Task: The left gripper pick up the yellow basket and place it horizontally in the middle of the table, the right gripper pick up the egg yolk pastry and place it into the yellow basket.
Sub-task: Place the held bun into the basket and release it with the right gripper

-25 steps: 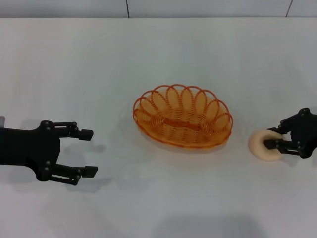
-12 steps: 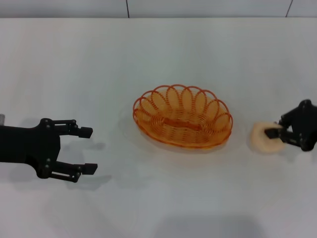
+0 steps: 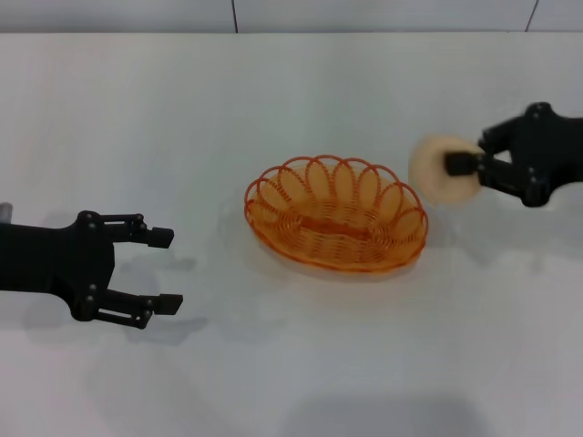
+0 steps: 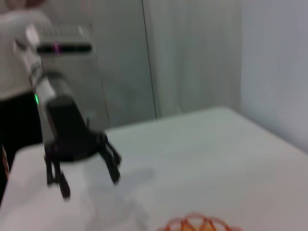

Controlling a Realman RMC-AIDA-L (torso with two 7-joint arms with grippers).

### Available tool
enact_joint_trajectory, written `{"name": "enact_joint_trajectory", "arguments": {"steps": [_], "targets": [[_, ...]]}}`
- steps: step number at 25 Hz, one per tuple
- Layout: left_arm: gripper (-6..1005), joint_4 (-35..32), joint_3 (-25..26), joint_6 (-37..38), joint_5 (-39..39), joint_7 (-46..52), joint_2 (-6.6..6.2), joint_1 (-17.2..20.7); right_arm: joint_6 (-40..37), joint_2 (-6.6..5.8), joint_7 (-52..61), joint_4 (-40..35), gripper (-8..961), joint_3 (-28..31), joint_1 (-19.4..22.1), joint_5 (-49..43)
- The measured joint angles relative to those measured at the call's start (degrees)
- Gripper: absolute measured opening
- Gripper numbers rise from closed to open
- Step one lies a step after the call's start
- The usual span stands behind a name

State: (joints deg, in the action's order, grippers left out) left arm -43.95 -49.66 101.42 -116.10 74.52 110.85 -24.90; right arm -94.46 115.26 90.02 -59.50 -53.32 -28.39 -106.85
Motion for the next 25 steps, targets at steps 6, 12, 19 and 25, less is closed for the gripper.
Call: {"name": "enact_joint_trajectory", "arguments": {"steps": [6,12,19,25], "targets": [[861,-0.07,0.00,0.00,-0.11,0.00,0.00,-0.41,7.71,0.31,-0.14,2.17,46,-8.93,-0.71,7.04],[860,0.03,0.00,-0.10,-0.16,-0.41,0.03,-0.39,21.80,0.46,-0.99,4.08,42,-20.81,-1.45,12.26],[860,0.16,-0.25,-0.67,-0.19,-0.50,0.11,-0.43,27.75,0.64,-2.68,6.86,41,-27.24,-2.98,15.57],[860,0.23,-0.35,-0.73,-0.23,-0.52,0.21,-0.34,28.34,0.74,-6.19,8.93,83,-28.26,-2.79,18.80]]}}
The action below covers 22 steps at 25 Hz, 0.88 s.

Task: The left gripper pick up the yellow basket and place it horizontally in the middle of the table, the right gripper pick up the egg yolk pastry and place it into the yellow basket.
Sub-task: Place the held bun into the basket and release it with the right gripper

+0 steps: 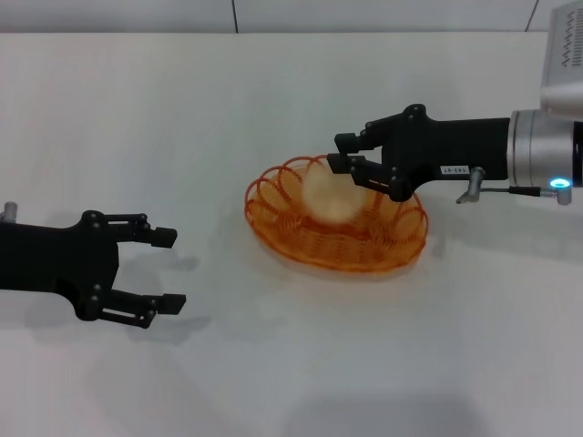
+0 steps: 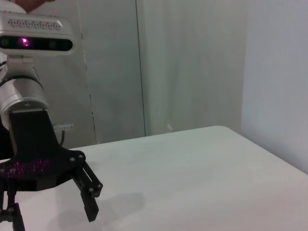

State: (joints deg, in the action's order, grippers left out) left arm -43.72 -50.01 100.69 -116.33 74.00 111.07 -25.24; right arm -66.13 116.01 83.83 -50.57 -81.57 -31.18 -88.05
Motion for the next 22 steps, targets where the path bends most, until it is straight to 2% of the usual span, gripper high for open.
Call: {"name": "enact_joint_trajectory", "arguments": {"steps": [4,11,14,18,22], "targets": [[860,-0.02,0.04,0.00,-0.02,0.06,0.05,0.15,0.06,-0.17,-0.22,0.41,169,0.03,0.20,0.32],[860,-0.23,0.24,0.00,-0.04,0.40,0.21,0.61,-1.79,-0.67,-0.27,0.12,481,0.26,0.77,0.22],[860,-0.36,0.30,0.01,-0.04,0.43,0.13,0.81,-4.55,-1.88,-1.05,-0.47,624,0.45,1.92,-0.15],[860,-0.42,0.35,0.02,-0.04,0.45,-0.12,0.80,-7.84,-3.95,-2.00,0.35,711,2.02,3.04,-1.69],[860,-0.42,0.55,-0.45,-0.04,0.87,-0.28,0.52,-13.93,-4.31,-2.75,1.51,797,8.04,3.95,-7.66]]}}
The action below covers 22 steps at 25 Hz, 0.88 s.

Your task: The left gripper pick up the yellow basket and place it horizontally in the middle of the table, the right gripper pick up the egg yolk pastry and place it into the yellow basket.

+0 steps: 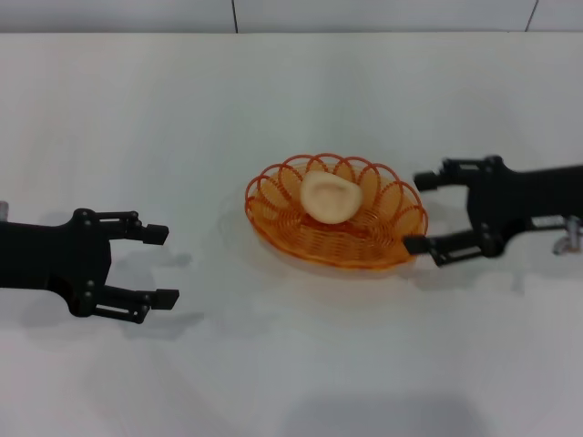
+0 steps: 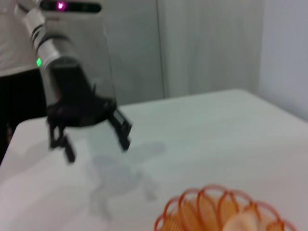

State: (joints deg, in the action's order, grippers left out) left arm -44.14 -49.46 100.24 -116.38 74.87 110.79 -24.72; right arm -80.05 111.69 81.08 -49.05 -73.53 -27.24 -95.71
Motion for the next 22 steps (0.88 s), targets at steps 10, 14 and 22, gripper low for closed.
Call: {"name": "enact_joint_trajectory", "arguments": {"steps": [10,14,22], "targets": [[860,-0.79,0.07,0.11,-0.03,1.31,-0.48,-0.31,-8.42,-0.04,-4.65,1.36,885,6.44,1.93,-4.75],[860,-0.83,0.07,0.13,-0.17,1.58,-0.66,-0.48,-8.92,-0.13,-5.27,1.81,885,6.53,1.89,-5.26],[860,-0.87,0.31,-0.21,-0.98,1.82,-0.61,-0.80,-9.02,-0.40,-5.95,1.82,885,6.97,2.36,-6.39]]}}
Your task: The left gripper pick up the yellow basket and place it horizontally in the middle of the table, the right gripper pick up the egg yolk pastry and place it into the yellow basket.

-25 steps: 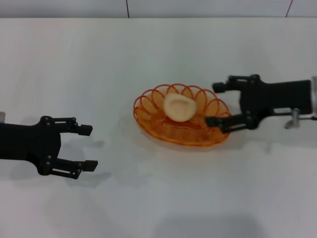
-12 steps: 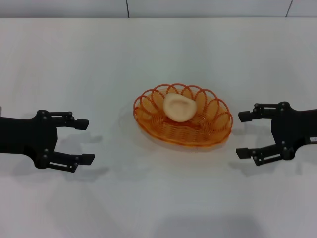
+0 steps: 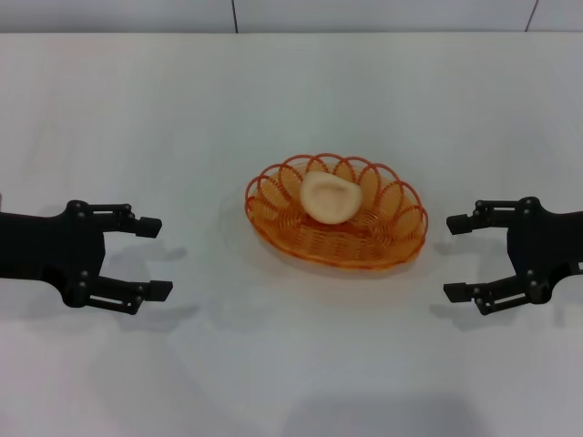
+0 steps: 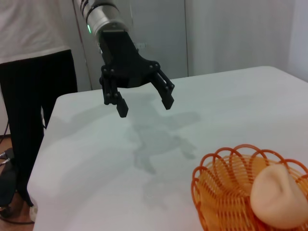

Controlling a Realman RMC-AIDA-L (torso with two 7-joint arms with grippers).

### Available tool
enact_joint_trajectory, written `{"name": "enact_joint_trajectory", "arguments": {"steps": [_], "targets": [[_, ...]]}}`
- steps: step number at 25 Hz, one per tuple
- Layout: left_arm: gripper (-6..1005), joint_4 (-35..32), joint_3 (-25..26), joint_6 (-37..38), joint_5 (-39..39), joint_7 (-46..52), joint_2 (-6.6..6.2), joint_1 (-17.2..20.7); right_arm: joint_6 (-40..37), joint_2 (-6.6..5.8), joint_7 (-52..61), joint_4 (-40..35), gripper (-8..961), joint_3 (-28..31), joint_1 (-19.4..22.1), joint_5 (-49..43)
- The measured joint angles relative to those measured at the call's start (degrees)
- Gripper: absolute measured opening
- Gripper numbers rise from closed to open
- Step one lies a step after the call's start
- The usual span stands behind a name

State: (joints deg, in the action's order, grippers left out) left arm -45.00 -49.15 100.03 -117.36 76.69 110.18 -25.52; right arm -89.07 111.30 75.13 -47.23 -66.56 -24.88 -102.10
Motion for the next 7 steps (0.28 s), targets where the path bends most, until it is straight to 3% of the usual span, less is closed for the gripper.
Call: {"name": "enact_joint_trajectory", "arguments": {"steps": [7], "targets": [[860,0.03,0.10,-0.03,-0.31,0.33,-0.02,-0.52,-0.09,-0.05,-0.58,0.36,885,0.47,0.17,-0.63]]}}
